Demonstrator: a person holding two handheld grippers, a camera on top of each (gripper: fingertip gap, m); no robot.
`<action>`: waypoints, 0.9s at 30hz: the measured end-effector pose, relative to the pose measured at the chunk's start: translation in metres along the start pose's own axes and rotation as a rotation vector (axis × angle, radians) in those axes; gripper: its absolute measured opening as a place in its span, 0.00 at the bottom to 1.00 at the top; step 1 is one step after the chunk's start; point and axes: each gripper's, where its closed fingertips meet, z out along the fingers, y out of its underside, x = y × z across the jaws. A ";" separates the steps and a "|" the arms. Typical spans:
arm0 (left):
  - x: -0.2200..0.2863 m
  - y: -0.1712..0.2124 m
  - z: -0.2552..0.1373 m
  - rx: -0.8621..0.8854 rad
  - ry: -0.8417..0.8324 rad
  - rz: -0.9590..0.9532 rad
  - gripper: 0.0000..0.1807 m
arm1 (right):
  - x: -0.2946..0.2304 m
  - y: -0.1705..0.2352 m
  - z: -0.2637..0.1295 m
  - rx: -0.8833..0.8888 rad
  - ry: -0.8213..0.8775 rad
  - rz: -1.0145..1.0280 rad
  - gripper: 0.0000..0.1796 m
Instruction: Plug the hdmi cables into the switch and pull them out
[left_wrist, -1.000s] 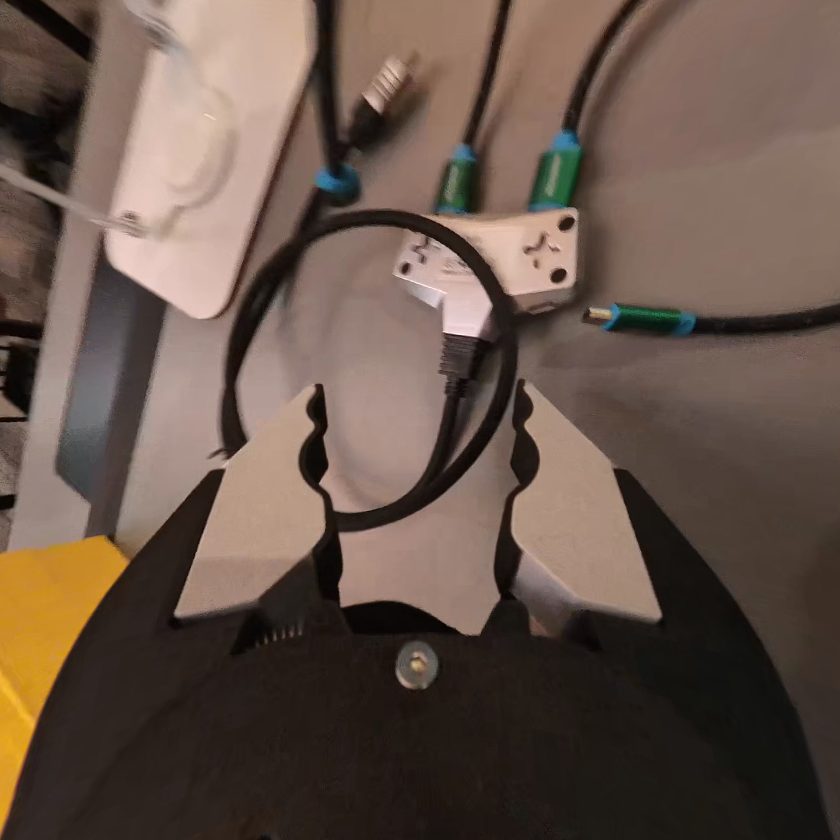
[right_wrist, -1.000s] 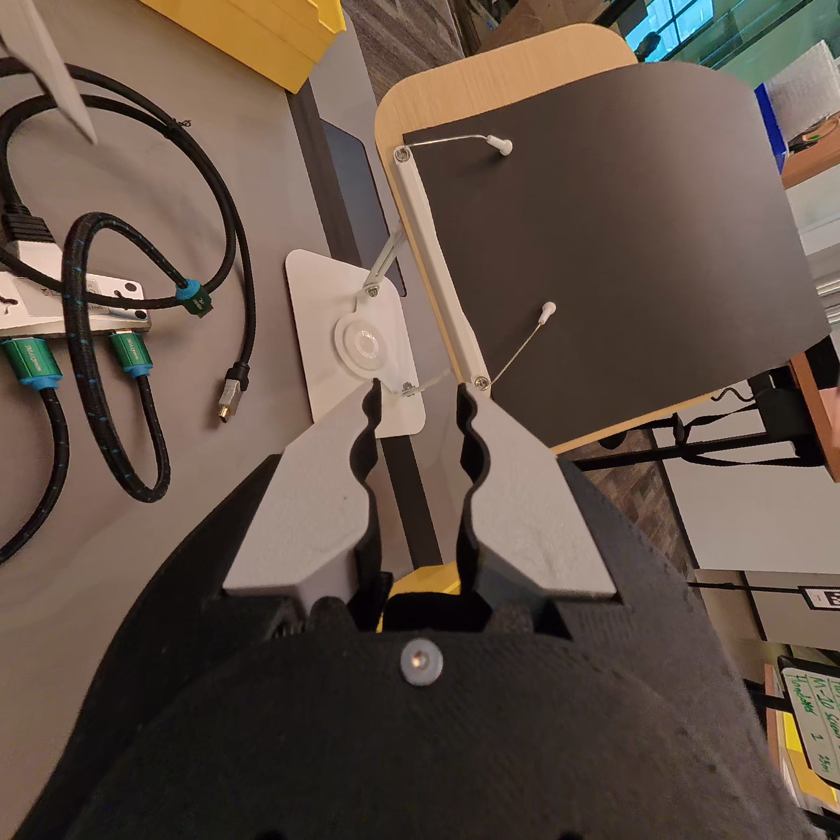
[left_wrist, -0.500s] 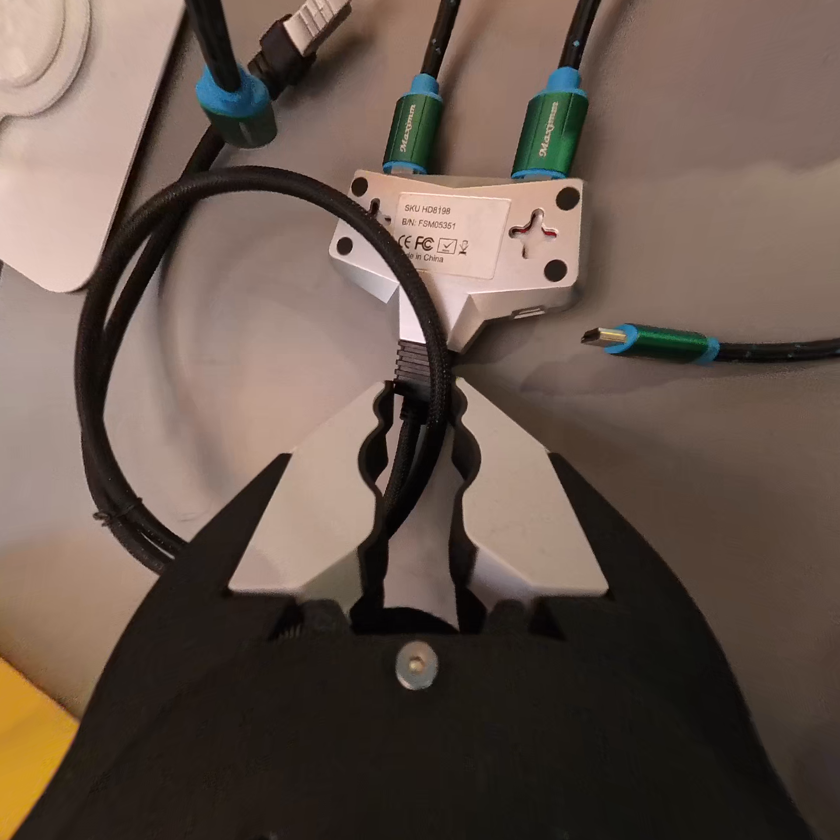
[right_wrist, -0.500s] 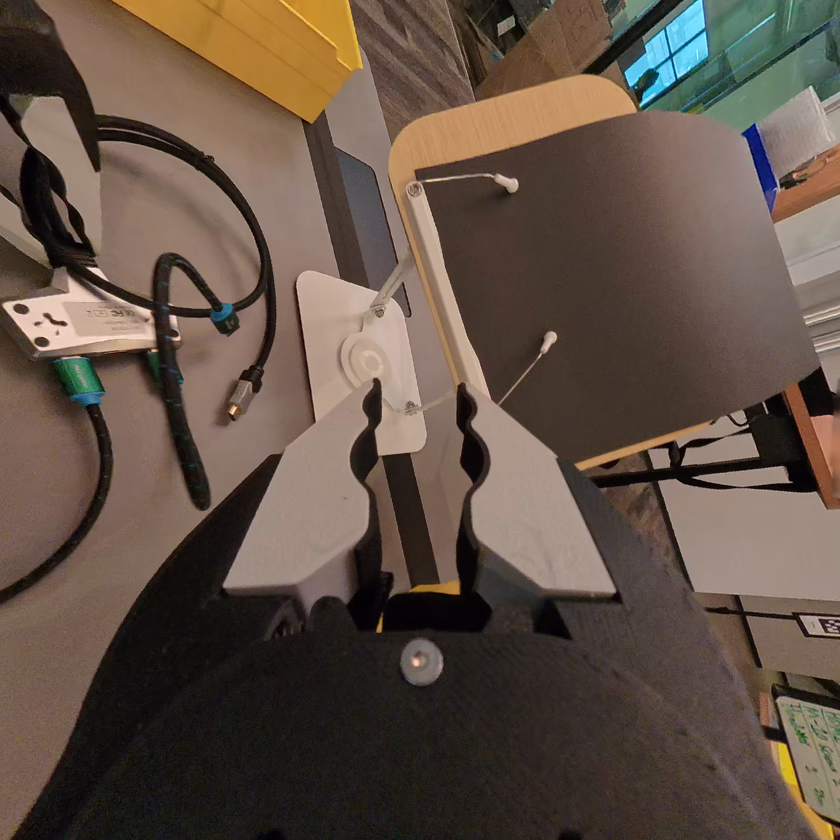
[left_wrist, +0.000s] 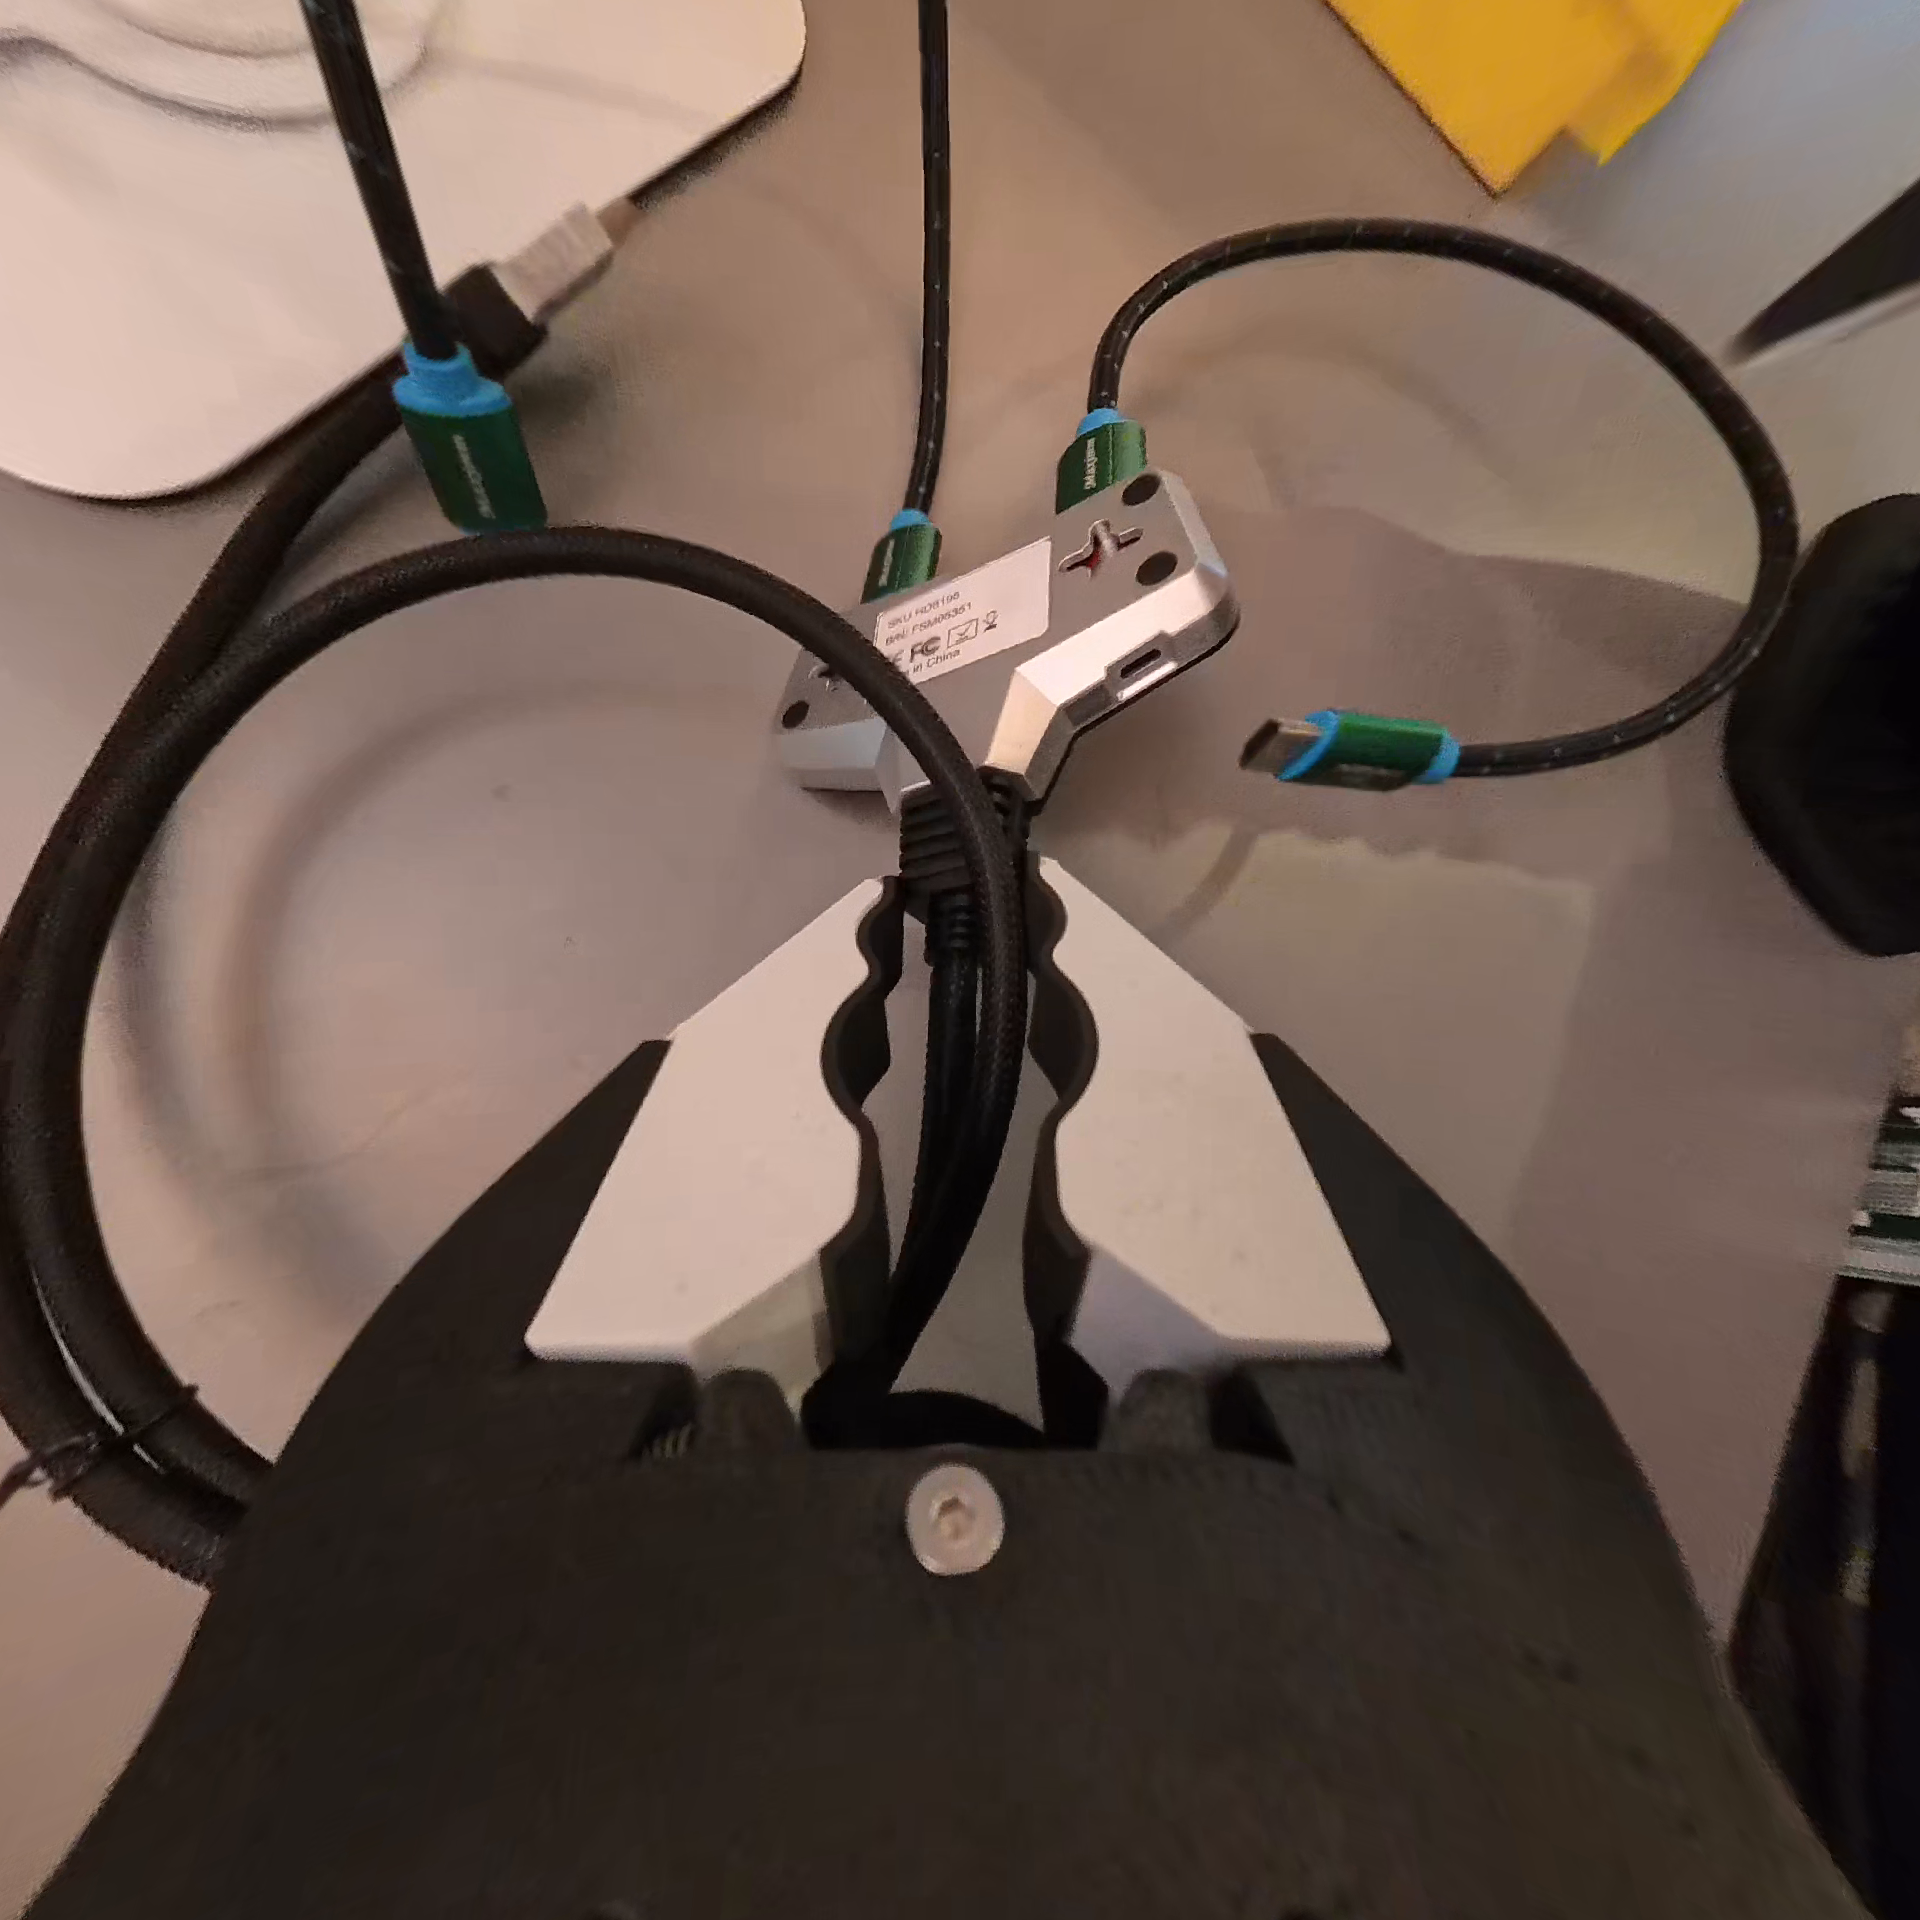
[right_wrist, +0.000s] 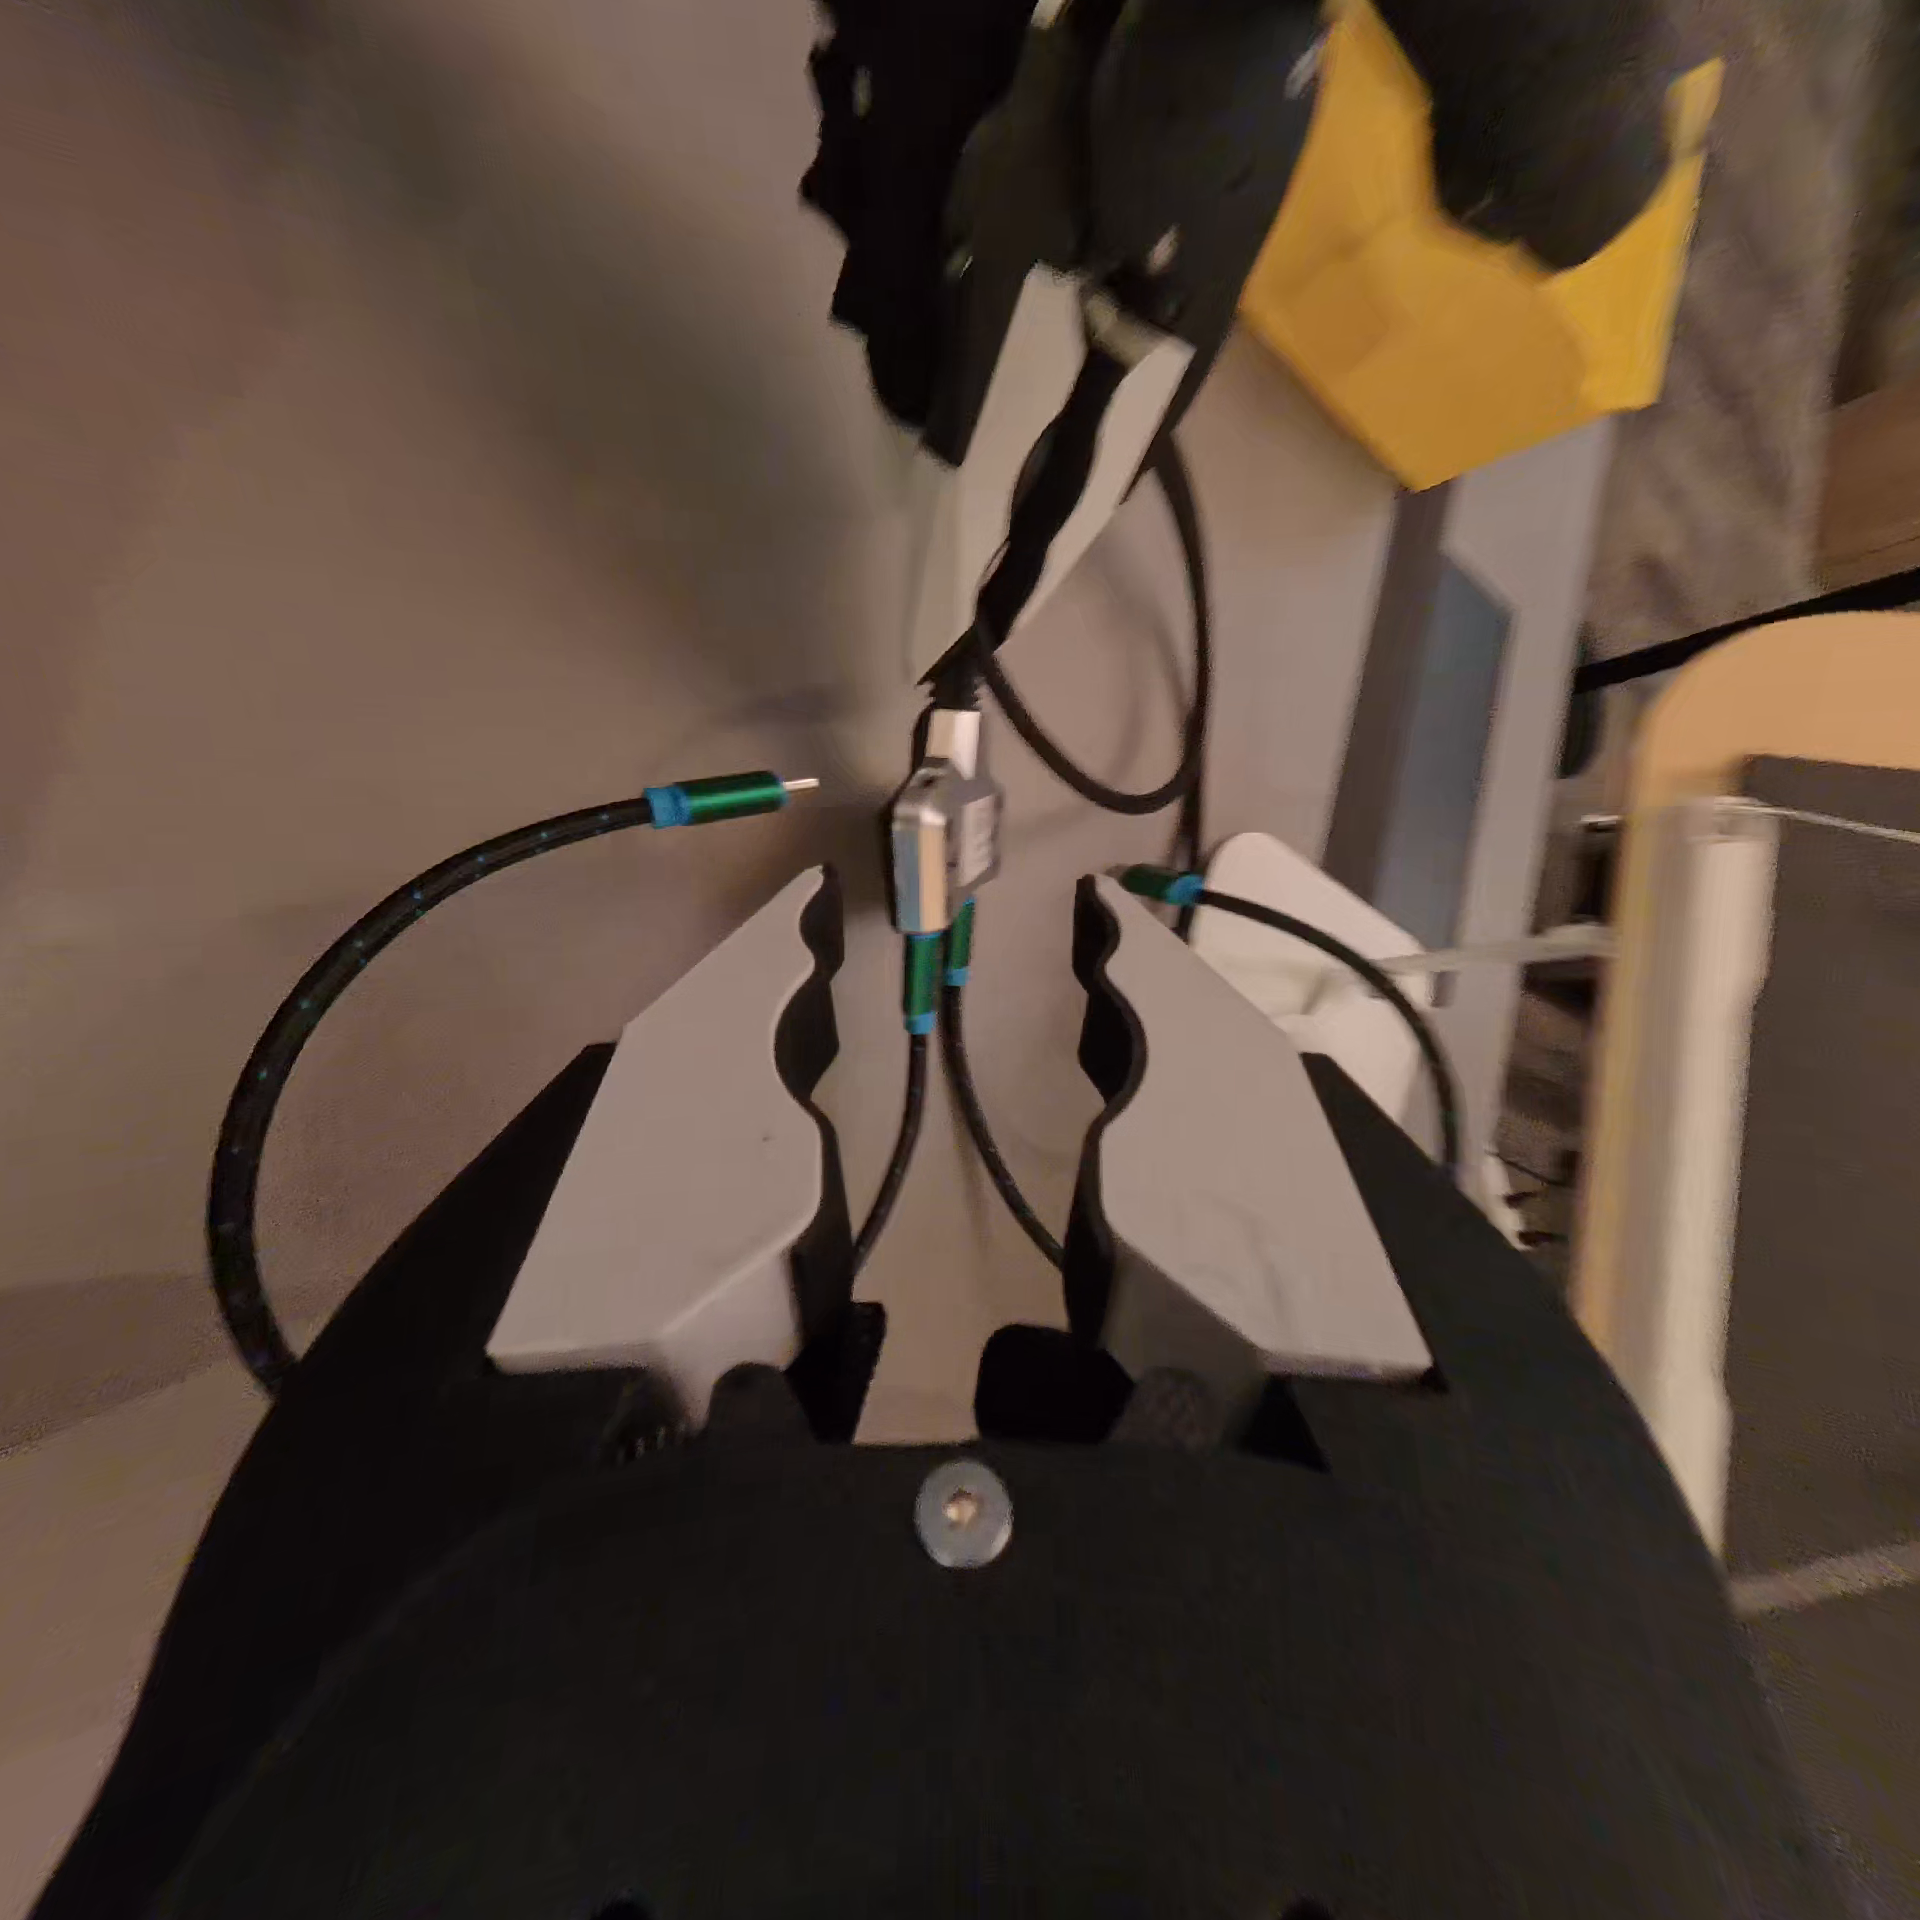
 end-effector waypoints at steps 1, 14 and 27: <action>0.000 0.000 -0.001 0.003 0.011 -0.015 0.11 | -0.003 0.005 0.014 -0.017 -0.029 0.001 0.26; 0.002 -0.003 -0.011 0.063 0.135 -0.092 0.11 | 0.001 0.034 0.094 -0.050 -0.059 0.002 0.10; 0.047 -0.061 -0.037 0.084 -0.276 0.553 0.31 | 0.007 0.032 0.079 -0.049 -0.048 0.048 0.10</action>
